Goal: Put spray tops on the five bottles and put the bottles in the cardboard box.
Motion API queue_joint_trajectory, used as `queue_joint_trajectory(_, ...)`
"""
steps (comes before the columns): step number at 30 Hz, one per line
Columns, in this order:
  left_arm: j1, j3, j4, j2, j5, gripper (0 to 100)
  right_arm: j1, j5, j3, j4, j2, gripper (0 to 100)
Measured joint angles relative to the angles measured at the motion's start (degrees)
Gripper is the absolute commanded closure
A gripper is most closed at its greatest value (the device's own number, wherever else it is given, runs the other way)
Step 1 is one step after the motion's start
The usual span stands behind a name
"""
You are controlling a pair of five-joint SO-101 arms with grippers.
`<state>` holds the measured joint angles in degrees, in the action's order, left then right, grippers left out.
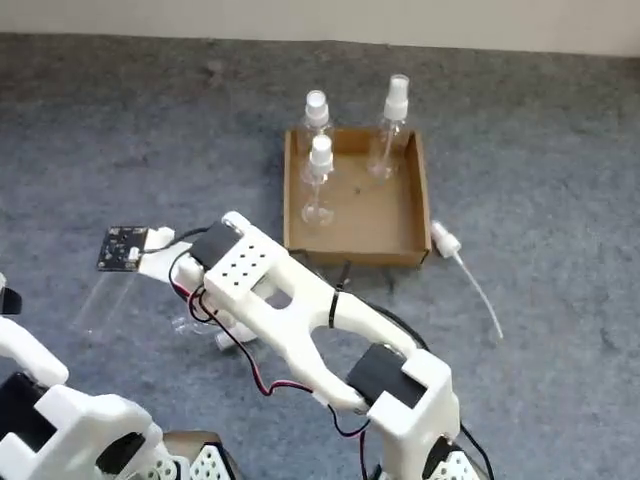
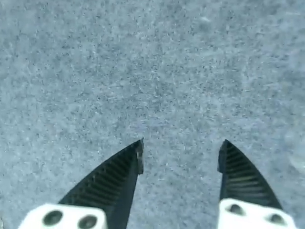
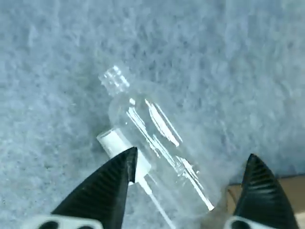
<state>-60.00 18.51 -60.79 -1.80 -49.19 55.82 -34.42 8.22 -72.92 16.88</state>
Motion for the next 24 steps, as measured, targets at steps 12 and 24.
queue_joint_trajectory(12, -0.1, 0.0, 0.0, 0.3, 0.0, 78, -0.2, -0.6, -5.3, 11.2, 2.3, 70.2)
queue_joint_trajectory(24, 0.0, 0.0, 0.0, 0.3, -0.1, 78, -0.1, -5.7, -5.6, 0.8, 0.9, 61.8)
